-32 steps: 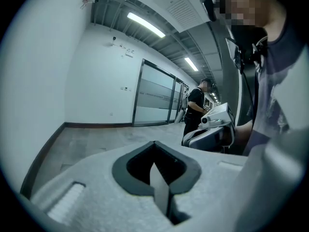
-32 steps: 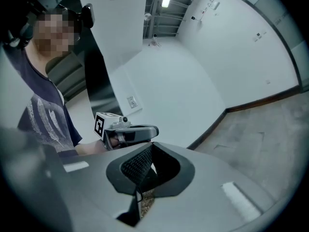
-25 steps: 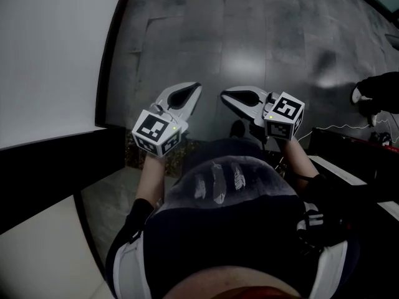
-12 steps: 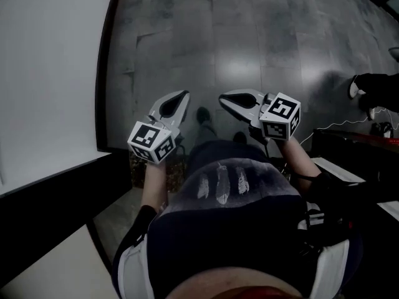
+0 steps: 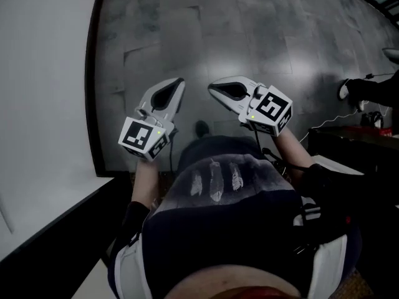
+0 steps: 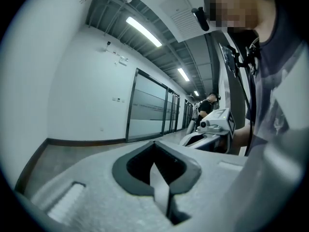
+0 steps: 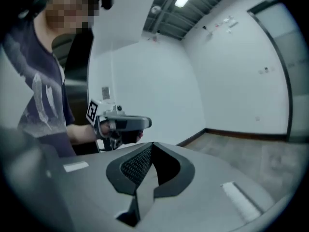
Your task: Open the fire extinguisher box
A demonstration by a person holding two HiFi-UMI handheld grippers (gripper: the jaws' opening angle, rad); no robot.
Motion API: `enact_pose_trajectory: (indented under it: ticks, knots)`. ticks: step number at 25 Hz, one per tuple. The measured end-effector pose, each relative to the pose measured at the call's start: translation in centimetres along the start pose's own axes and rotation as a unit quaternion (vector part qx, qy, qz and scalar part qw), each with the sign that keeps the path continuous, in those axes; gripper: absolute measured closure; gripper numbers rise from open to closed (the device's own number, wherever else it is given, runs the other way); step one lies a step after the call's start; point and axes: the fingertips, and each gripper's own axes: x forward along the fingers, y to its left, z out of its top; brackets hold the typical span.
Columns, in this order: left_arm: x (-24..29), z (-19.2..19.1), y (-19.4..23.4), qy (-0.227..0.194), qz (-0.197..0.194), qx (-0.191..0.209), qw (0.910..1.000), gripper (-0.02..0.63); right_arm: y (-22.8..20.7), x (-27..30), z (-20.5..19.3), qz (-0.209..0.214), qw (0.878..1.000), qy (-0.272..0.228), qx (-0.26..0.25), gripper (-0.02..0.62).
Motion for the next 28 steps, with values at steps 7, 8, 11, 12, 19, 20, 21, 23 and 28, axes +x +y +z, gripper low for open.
enact_pose_trajectory:
  ticks: [7,8,11,12,19,20,21,23,28]
  knots:
    - [3.9,1.3,3.3,0.005,0.007,-0.038,0.9992,0.606,-5.0,-0.4,3.1,-0.019,0.999,0.014,-0.037,0.594]
    - [5.0,1.3,3.5,0.014,0.003,-0.037,0.9992,0.606,-6.2,-0.7,3.5,-0.025,0.999,0.012,-0.035,0.594]
    - [6.3,0.5,3.2,0.023,-0.010,-0.024,0.9994,0.606,-7.5,-0.8,3.0,-0.033,0.999,0.008,-0.038,0.594]
    - [6.7,0.3,3.1,0.022,-0.013,-0.019,0.9995,0.607,-7.8,-0.9,2.9,-0.032,0.999,0.006,-0.041,0.594]
    - [13.8,1.9,0.8,0.026,-0.026,-0.003,0.9993,0.606,-13.6,-5.5,4.5,-0.030,0.998,-0.026,-0.058,0.594]
    - [15.1,1.9,0.5,0.032,-0.028,0.003,0.9991,0.606,-14.4,-6.4,4.8,-0.028,0.997,-0.028,-0.068,0.594]
    - [16.2,1.9,0.1,0.036,-0.030,0.006,0.9989,0.606,-15.1,-7.2,4.8,-0.025,0.996,-0.028,-0.077,0.594]
    - [18.2,2.0,-0.8,0.040,-0.031,0.008,0.9987,0.606,-16.4,-8.4,4.6,-0.022,0.996,-0.022,-0.087,0.594]
    - [21.8,2.3,-1.7,0.056,-0.035,0.023,0.9975,0.606,-19.3,-10.6,4.7,-0.016,0.997,-0.036,-0.066,0.594]
